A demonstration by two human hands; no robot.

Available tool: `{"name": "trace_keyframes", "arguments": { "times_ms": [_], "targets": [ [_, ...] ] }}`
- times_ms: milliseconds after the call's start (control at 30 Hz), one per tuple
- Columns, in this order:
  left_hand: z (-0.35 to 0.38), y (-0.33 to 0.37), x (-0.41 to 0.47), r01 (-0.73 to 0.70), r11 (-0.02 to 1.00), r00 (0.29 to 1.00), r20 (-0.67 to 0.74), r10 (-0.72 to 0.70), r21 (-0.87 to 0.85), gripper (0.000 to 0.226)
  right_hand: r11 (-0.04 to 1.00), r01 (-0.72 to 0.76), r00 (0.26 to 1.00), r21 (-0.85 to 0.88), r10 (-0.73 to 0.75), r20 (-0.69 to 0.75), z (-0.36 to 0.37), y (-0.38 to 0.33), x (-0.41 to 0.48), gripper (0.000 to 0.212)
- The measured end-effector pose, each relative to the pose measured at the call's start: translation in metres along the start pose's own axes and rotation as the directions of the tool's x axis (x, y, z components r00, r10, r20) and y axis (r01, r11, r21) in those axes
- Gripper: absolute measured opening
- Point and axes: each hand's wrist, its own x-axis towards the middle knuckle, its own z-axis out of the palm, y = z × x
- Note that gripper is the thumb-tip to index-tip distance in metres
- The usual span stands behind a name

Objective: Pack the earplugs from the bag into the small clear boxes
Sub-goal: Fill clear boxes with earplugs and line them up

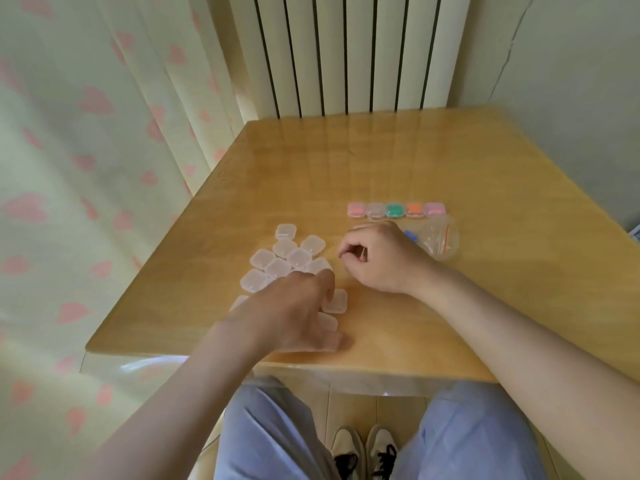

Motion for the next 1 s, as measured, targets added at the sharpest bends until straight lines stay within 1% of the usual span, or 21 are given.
{"name": "trace_keyframes", "arguments": {
  "times_ms": [67,133,200,267,367,400,467,500,567,600,633,700,767,833,900,1000],
  "targets": [
    [0.000,0.000,0.002,-0.033,0.999,0.999,-0.019,0.033,0.001,0.054,1.000,-0.013,1.000,0.003,0.013,0.000,-0.001,0.000,0.000,0.014],
    [-0.002,-0.001,0.005,-0.103,0.995,0.992,-0.074,0.102,-0.009,0.048,1.000,-0.023,1.000,0.013,0.023,0.001,-0.002,0.000,-0.001,0.014],
    [-0.005,-0.001,0.010,-0.187,0.980,0.969,-0.173,0.174,-0.063,0.041,0.999,-0.037,0.999,0.023,0.037,0.006,-0.006,0.001,-0.002,0.013],
    [-0.010,-0.001,0.017,-0.260,0.954,0.935,-0.287,0.211,-0.146,0.037,0.996,-0.077,0.997,0.051,0.077,0.011,-0.012,0.003,-0.004,0.013],
    [-0.014,0.005,0.033,-0.357,0.899,0.870,-0.441,0.220,-0.256,0.037,0.959,-0.210,0.978,0.190,0.208,0.030,-0.023,0.007,-0.006,0.017],
    [-0.015,0.009,0.040,-0.384,0.881,0.847,-0.485,0.217,-0.276,0.038,0.926,-0.260,0.965,0.272,0.259,0.040,-0.029,0.008,-0.006,0.018],
    [-0.016,0.017,0.054,-0.425,0.856,0.804,-0.557,0.207,-0.296,0.037,0.822,-0.328,0.938,0.466,0.340,0.061,-0.041,0.010,-0.007,0.018],
    [-0.016,0.021,0.061,-0.443,0.846,0.784,-0.585,0.206,-0.296,0.035,0.753,-0.354,0.925,0.555,0.371,0.086,-0.048,0.011,-0.008,0.017],
    [-0.015,0.028,0.074,-0.476,0.831,0.746,-0.632,0.210,-0.287,0.032,0.588,-0.413,0.893,0.696,0.411,0.182,-0.060,0.016,-0.008,0.016],
    [-0.015,0.031,0.081,-0.492,0.824,0.731,-0.648,0.215,-0.282,0.032,0.502,-0.439,0.877,0.745,0.418,0.236,-0.065,0.020,-0.008,0.021],
    [-0.014,0.033,0.088,-0.510,0.816,0.714,-0.662,0.226,-0.273,0.032,0.425,-0.459,0.864,0.781,0.418,0.280,-0.069,0.025,-0.008,0.030],
    [-0.013,0.038,0.101,-0.557,0.794,0.678,-0.686,0.265,-0.243,0.029,0.326,-0.467,0.855,0.822,0.404,0.325,-0.074,0.034,-0.007,0.042],
    [-0.012,0.041,0.113,-0.590,0.779,0.645,-0.704,0.298,-0.211,0.029,0.290,-0.444,0.862,0.848,0.395,0.316,-0.077,0.043,-0.005,0.045],
    [-0.011,0.042,0.123,-0.591,0.777,0.635,-0.719,0.283,-0.215,0.030,0.279,-0.426,0.866,0.861,0.403,0.298,-0.079,0.051,-0.003,0.046],
    [-0.009,0.042,0.129,-0.573,0.778,0.648,-0.724,0.237,-0.257,0.028,0.267,-0.415,0.868,0.870,0.403,0.291,-0.080,0.057,-0.001,0.038],
    [-0.001,0.040,0.135,-0.569,0.755,0.672,-0.713,0.199,-0.326,0.024,0.221,-0.393,0.878,0.893,0.380,0.292,-0.079,0.067,0.000,0.030]
  ]
}}
